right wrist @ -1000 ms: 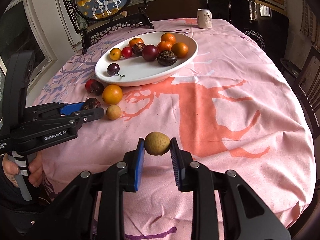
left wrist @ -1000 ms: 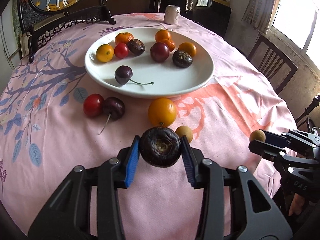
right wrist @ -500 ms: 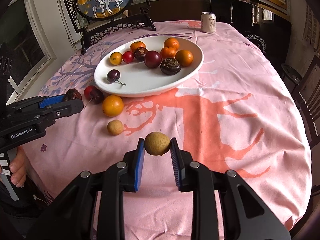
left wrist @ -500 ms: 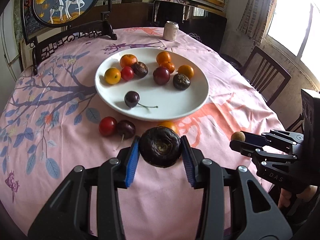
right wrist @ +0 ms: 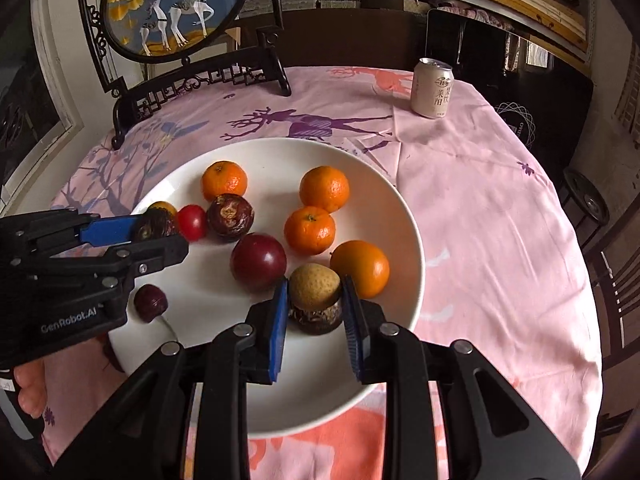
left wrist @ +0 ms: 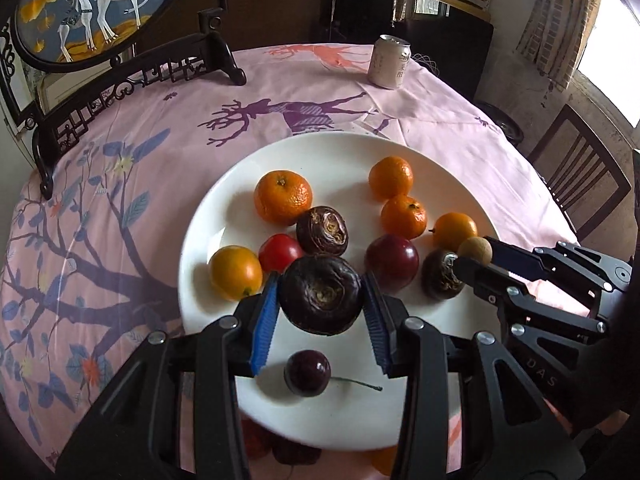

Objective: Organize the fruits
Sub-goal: 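Lower the tan fruit and passion fruit onto the plate, opening both tools, then grasp another small tan fruit with the right tool while the left tool grasps a red tomato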

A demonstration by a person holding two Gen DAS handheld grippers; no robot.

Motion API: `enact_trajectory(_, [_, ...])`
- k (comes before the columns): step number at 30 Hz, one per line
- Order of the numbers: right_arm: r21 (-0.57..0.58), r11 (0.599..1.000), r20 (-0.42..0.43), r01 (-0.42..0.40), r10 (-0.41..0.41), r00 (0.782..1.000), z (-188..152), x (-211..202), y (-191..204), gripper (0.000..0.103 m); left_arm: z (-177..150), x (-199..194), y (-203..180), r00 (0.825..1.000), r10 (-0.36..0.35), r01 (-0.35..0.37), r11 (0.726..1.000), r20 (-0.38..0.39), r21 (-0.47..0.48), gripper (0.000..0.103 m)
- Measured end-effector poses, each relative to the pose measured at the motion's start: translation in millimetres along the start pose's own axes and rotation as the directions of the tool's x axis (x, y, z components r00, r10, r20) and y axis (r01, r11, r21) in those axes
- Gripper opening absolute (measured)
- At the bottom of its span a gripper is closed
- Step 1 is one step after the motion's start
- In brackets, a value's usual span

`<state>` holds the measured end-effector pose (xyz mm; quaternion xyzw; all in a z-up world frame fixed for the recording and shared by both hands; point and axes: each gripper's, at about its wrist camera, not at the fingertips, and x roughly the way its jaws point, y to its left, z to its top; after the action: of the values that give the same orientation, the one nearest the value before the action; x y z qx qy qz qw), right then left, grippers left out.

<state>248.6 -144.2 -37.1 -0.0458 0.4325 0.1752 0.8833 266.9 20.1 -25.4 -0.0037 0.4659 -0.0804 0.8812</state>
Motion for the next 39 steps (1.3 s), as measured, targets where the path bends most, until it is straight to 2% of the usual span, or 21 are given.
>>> enact_trajectory(5, [0.004,1.0,0.001,-0.006,0.006,1.0,9,10,-3,0.027,3,8,4,1.0,-0.007,0.007,1.0,0.001,-0.006,0.041])
enact_trajectory(6, [0.006,1.0,0.004,-0.006,0.006,1.0,11,10,-4,0.035,4,8,5,1.0,-0.008,0.008,1.0,0.001,-0.01,0.042])
enact_trajectory(7, [0.009,1.0,0.009,-0.001,0.001,1.0,11,9,-4,0.049,5,8,6,1.0,-0.005,0.005,1.0,0.008,-0.014,0.045])
enact_trajectory(8, [0.013,1.0,0.017,0.014,-0.014,1.0,11,7,-4,0.052,5,6,6,1.0,0.001,-0.001,1.0,0.014,-0.015,0.046])
enact_trajectory(11, [0.001,1.0,0.034,0.025,-0.025,0.999,10,-7,-3,0.052,1,-14,9,0.999,-0.006,0.007,1.0,0.046,-0.022,0.052])
enact_trajectory(13, [-0.015,1.0,0.049,0.025,-0.024,0.999,5,-24,2,0.053,-7,-36,12,0.997,0.001,0.001,0.999,0.082,-0.035,0.064])
enact_trajectory(16, [-0.045,0.999,0.058,0.011,-0.008,0.998,-14,-48,12,0.053,-28,-67,15,0.991,0.034,-0.028,0.998,0.126,-0.052,0.066])
enact_trajectory(19, [-0.057,0.998,0.029,-0.018,0.019,0.999,-41,-63,23,0.053,-57,-87,19,0.989,0.031,-0.017,0.995,0.146,-0.099,0.07])
enact_trajectory(21, [-0.06,0.997,0.016,-0.04,0.041,0.999,-60,-71,31,0.053,-76,-95,22,0.987,0.053,-0.035,0.992,0.153,-0.124,0.07])
enact_trajectory(25, [-0.065,0.996,-0.001,-0.063,0.063,0.998,-87,-80,45,0.053,-106,-101,24,0.987,0.071,-0.049,0.988,0.144,-0.145,0.072])
enact_trajectory(30, [-0.061,0.996,-0.024,-0.07,0.069,0.997,-100,-80,57,0.053,-124,-98,32,0.991,0.066,-0.047,0.987,0.117,-0.155,0.073])
enact_trajectory(34, [-0.057,0.995,-0.053,-0.076,0.073,0.996,-109,-74,62,0.053,-139,-100,47,0.986,0.115,-0.09,0.977,0.12,-0.193,0.084])
enact_trajectory(36, [-0.059,0.995,-0.084,-0.085,0.08,0.993,-115,-67,66,0.053,-145,-100,55,0.983,0.145,-0.12,0.972,0.114,-0.204,0.086])
enact_trajectory(39, [-0.081,0.992,-0.133,-0.095,0.084,0.988,-121,-53,77,0.053,-151,-99,66,0.983,0.152,-0.125,0.966,0.102,-0.227,0.087])
